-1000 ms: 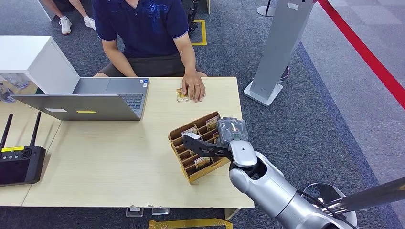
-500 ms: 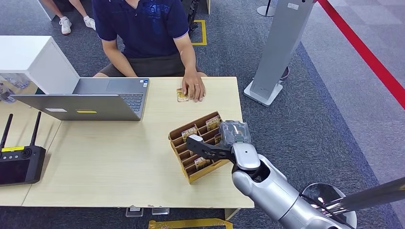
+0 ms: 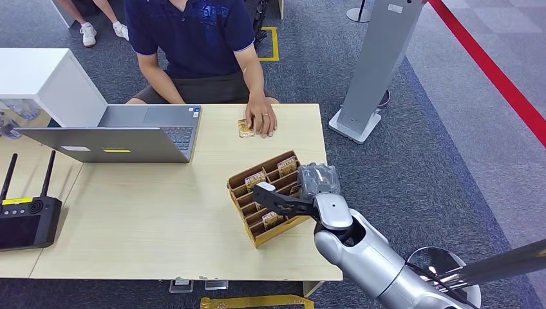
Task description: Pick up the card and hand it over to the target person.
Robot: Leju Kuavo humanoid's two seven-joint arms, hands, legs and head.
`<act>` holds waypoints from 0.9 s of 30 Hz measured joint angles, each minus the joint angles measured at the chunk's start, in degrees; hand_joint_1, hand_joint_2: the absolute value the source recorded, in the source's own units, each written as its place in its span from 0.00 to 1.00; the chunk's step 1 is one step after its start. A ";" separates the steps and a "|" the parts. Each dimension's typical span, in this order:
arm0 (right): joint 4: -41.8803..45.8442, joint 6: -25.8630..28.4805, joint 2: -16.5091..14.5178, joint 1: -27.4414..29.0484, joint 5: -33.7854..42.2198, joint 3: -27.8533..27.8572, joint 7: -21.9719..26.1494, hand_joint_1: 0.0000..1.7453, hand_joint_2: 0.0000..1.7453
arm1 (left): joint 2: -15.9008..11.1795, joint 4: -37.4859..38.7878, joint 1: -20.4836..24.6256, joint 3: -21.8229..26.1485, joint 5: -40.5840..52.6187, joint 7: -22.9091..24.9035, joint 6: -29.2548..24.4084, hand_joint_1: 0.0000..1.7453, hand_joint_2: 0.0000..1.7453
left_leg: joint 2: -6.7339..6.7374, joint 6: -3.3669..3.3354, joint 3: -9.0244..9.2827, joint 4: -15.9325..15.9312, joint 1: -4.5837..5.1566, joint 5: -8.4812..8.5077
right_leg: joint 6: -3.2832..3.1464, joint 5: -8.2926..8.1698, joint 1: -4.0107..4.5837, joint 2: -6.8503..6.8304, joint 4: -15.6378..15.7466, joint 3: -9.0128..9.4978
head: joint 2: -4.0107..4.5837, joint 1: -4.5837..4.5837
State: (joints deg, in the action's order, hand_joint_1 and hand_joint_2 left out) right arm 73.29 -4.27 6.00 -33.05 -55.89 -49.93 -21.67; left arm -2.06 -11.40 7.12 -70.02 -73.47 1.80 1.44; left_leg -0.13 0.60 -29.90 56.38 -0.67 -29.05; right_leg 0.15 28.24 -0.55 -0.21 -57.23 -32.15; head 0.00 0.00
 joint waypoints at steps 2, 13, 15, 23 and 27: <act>-0.12 -0.01 -0.14 -0.01 -0.02 -0.03 0.00 0.86 1.00 | -0.05 -0.03 -0.13 0.05 -0.03 -0.24 0.01 0.00 0.00 | 0.01 0.00 0.02 -0.03 0.00 0.02 | -0.01 -0.02 0.00 0.01 0.03 0.02 | 0.00 0.00; -0.42 0.24 -0.78 -0.31 -0.27 0.03 0.27 0.87 1.00 | -0.26 -0.04 -0.48 0.07 0.31 -1.33 -0.40 0.00 0.00 | 0.07 0.01 0.02 -0.02 0.00 0.00 | -0.01 -0.02 0.00 0.07 0.01 0.00 | 0.00 0.00; 0.10 0.29 -0.67 -0.42 -0.31 0.02 0.31 0.87 1.00 | -0.26 -0.02 -0.48 0.30 0.13 -1.51 -0.34 0.00 0.00 | 0.07 0.01 0.01 0.00 0.00 -0.01 | -0.01 -0.01 0.00 0.07 -0.01 -0.01 | 0.00 0.00; 9.67 1.28 1.84 -0.71 -0.80 0.86 0.44 0.87 1.00 | -0.15 0.00 -0.55 0.80 -0.25 -1.93 -0.48 0.00 0.00 | 0.07 0.00 -0.05 0.04 0.00 -0.02 | -0.01 -0.01 0.00 0.07 -0.04 -0.07 | 0.00 0.00; 17.79 1.35 3.84 -0.27 -1.82 2.85 -0.61 0.87 1.00 | 0.00 0.01 -0.57 0.98 -0.42 -1.89 -0.71 0.00 0.00 | 0.00 -0.01 -0.14 0.12 0.02 -0.04 | 0.00 0.04 -0.02 -0.01 -0.12 -0.14 | 0.00 0.00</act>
State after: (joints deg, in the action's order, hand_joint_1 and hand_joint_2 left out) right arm 91.08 -2.92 9.83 -33.32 -57.71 -47.08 -22.28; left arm -2.06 -11.39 6.55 -69.04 -73.89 -0.09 0.73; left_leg -0.14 0.59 -30.04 56.49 -0.65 -29.09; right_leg 0.15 28.27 -0.57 -0.22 -57.34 -32.28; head 0.00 0.00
